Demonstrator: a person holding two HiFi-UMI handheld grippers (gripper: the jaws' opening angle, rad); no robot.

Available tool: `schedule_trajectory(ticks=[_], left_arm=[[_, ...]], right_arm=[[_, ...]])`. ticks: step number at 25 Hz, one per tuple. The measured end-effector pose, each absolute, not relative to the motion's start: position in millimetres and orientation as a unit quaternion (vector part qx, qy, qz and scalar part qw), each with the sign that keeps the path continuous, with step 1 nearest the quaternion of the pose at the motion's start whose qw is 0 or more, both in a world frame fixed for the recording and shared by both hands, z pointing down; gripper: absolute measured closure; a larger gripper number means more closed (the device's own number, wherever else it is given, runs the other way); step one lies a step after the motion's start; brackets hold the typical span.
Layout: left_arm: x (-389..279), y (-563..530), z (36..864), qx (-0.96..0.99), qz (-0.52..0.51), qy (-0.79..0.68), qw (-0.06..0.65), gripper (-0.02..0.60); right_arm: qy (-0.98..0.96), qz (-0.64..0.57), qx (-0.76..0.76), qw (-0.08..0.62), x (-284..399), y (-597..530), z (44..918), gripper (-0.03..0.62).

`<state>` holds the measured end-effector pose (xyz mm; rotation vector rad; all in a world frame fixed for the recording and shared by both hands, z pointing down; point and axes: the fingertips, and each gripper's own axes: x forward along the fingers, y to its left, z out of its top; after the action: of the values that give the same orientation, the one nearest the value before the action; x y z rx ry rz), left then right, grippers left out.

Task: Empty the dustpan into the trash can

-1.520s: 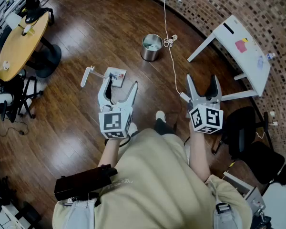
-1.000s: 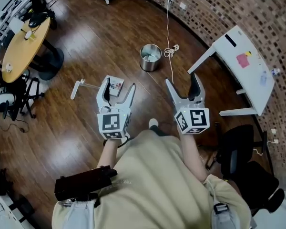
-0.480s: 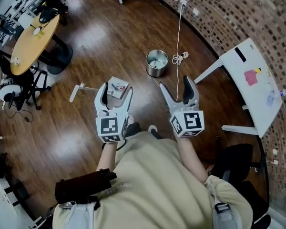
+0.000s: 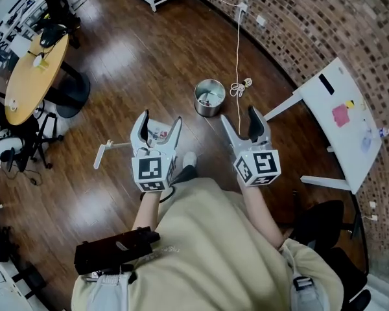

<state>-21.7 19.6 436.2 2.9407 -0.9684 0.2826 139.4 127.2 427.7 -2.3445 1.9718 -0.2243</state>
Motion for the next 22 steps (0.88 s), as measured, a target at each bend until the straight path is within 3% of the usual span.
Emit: schedule_trajectory(ticks=[12,22], left_arm=[[4,-101,443,0.942,0.075,-0.326,0.033,0.244],[2,-152,456,0.893,0.099,-0.439,0.025,0.252]], right_arm=[[0.682,-0.078,-0.727,0.02,149,-7,424,0.253],[0.773,-0.108,-0.625,0.03,161,-106,442,0.266]])
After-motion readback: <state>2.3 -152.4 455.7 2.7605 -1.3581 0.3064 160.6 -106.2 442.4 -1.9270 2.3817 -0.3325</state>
